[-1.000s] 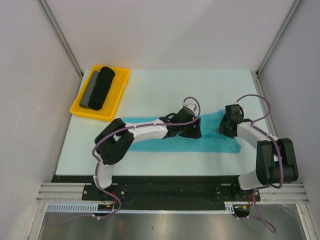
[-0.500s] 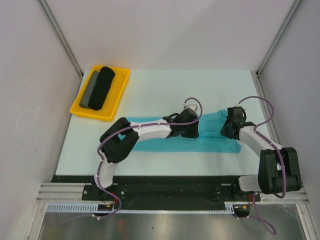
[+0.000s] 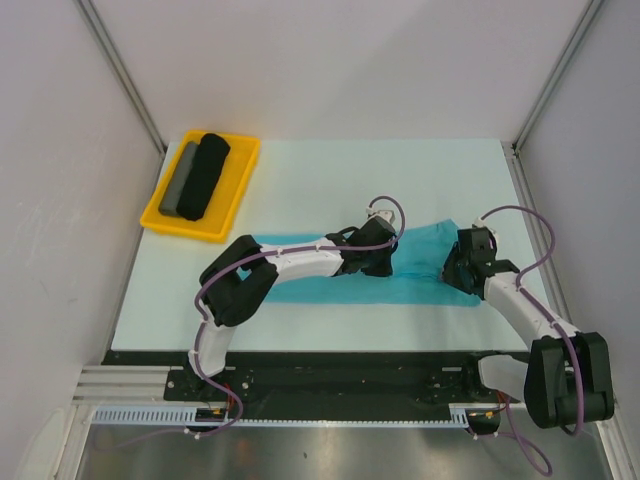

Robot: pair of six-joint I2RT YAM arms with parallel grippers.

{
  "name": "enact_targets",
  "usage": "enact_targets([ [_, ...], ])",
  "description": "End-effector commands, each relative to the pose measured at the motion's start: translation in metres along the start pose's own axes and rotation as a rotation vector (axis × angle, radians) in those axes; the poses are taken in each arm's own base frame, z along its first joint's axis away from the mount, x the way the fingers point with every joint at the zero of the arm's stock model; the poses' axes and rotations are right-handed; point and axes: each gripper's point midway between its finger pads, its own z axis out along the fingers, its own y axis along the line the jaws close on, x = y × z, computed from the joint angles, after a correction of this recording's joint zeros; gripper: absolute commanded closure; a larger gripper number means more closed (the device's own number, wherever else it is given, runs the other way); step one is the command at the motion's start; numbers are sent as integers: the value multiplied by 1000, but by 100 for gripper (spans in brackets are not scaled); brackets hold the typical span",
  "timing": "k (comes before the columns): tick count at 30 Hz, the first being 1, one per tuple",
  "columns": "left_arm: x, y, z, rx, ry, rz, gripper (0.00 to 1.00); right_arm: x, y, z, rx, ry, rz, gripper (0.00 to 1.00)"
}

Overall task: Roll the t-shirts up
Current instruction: Fold the T-shirt at the center of the board.

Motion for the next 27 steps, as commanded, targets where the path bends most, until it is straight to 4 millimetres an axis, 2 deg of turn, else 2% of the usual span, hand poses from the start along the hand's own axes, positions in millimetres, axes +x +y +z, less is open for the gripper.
enact_targets([
  [1,-13,-16,-12,33,-33,12,89,-12,8,-5,-37,-45,34,54],
  [6,-13,-15,-15,26,-31,32,92,-30,11,-2,-32,-82,59,55],
  [12,-10,-13,-10,22,-8,39,97,-65,15,2,-40,-142,101,56],
  [16,-10,-13,-12,23,-7,50,99,-79,20,4,-49,-173,106,56],
  [18,-11,-14,-13,25,-8,53,99,-77,20,15,-37,-157,101,58],
  [21,-14,-17,-17,34,-11,58,99,-70,18,31,-19,-107,89,75],
  [24,-19,-20,-21,40,-26,62,98,-55,17,42,-12,-44,65,85],
  [27,-23,-24,-27,48,-36,63,98,-43,19,37,-25,-17,27,89],
])
